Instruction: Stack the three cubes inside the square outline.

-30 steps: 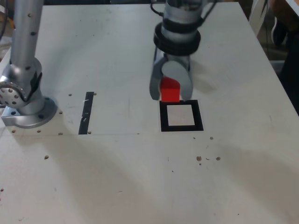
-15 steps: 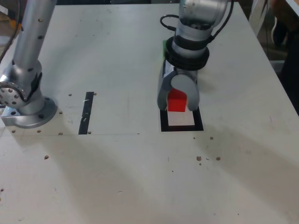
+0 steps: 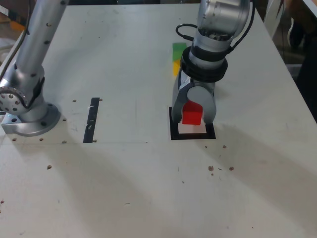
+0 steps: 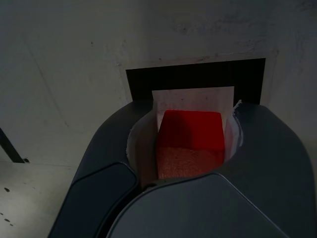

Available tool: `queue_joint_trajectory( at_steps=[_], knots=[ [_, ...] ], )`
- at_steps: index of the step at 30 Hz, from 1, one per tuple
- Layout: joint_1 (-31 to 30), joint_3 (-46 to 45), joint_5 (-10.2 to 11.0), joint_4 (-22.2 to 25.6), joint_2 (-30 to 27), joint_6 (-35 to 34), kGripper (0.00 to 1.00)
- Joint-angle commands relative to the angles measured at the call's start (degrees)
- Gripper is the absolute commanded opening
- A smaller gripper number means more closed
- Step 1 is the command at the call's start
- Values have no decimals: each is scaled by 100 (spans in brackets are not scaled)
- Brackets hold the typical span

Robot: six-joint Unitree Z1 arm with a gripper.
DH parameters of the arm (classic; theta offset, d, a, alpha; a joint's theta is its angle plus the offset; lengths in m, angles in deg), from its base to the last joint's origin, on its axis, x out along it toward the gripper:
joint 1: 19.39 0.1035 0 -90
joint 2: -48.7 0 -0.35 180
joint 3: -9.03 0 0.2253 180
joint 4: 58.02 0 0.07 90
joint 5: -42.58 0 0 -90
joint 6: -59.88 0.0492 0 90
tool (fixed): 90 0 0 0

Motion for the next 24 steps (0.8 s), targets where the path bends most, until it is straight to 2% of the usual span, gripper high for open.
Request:
queue_joint_trajectory(
  at_steps=[1, 7, 12, 18, 24],
  knots=[
    [-7, -23, -16, -14, 36, -10, 38],
    [-7, -30, -69, -9, 107, 26, 64],
    [-7, -49, -84, -8, 121, 42, 78],
    [-7, -52, -33, 72, -7, 27, 86],
    [108, -74, 300, 577, -520, 110, 91]
  ],
)
